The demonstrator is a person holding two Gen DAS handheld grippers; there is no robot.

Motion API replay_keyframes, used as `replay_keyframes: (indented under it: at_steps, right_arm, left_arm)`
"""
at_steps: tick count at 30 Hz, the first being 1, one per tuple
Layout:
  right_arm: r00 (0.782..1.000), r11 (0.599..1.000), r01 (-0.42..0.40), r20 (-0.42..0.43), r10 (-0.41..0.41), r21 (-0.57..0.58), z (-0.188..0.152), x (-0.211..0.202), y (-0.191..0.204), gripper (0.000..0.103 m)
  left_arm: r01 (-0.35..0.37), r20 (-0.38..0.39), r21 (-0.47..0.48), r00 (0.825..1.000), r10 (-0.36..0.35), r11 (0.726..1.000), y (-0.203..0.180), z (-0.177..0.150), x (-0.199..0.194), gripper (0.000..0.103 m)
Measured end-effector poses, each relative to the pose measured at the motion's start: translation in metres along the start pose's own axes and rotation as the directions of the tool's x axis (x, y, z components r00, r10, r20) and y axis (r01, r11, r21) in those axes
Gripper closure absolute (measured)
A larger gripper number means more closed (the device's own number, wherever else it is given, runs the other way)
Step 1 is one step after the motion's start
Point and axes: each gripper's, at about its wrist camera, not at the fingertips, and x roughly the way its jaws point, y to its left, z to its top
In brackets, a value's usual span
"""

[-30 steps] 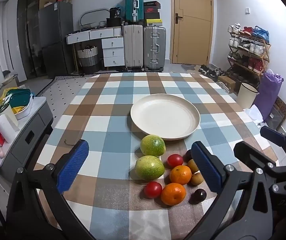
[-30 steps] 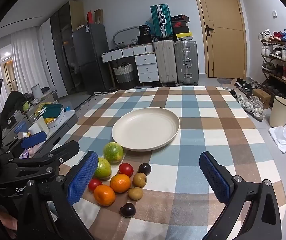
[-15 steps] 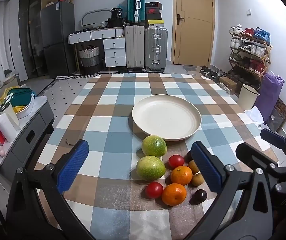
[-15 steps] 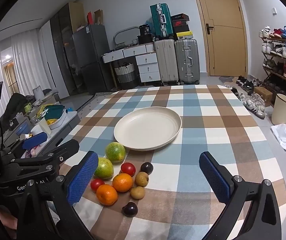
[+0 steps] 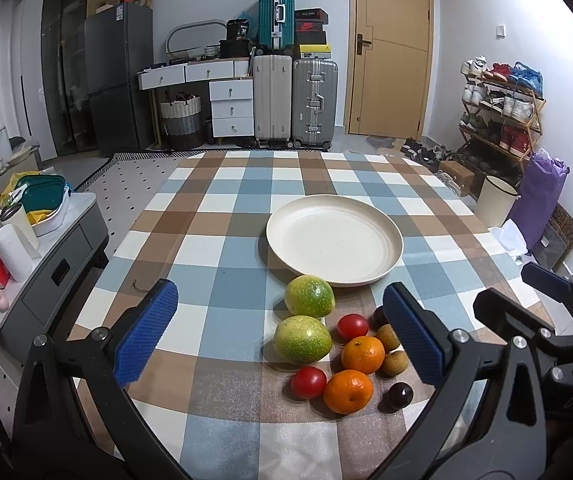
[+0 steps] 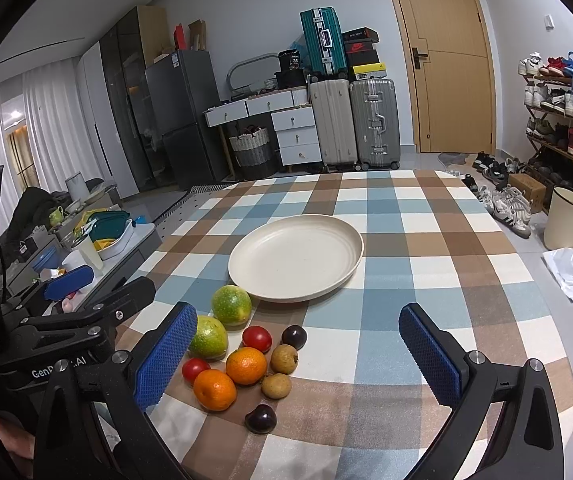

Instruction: Organize fruits

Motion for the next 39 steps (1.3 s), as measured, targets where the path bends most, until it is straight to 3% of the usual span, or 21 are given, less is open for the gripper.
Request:
replay_keyframes:
  at_steps: [32,39]
  right_arm:
    - [1.0,1.0,-0.002,-0.003,0.002,0.0,0.004,-0.002,0.001,0.0]
    - [1.0,1.0,-0.009,-0.014,0.01,0.003,0.003,-0.001,0.002,0.0]
  left_arm:
    - [-0.008,-0.031,-0.006,1.0,0.008,1.0,0.003,-0.008,0.007,0.001]
    - [0.023,-0.048,-0.023,0.999,-0.024,0.999,0.007,-0.011,0.012,0.001]
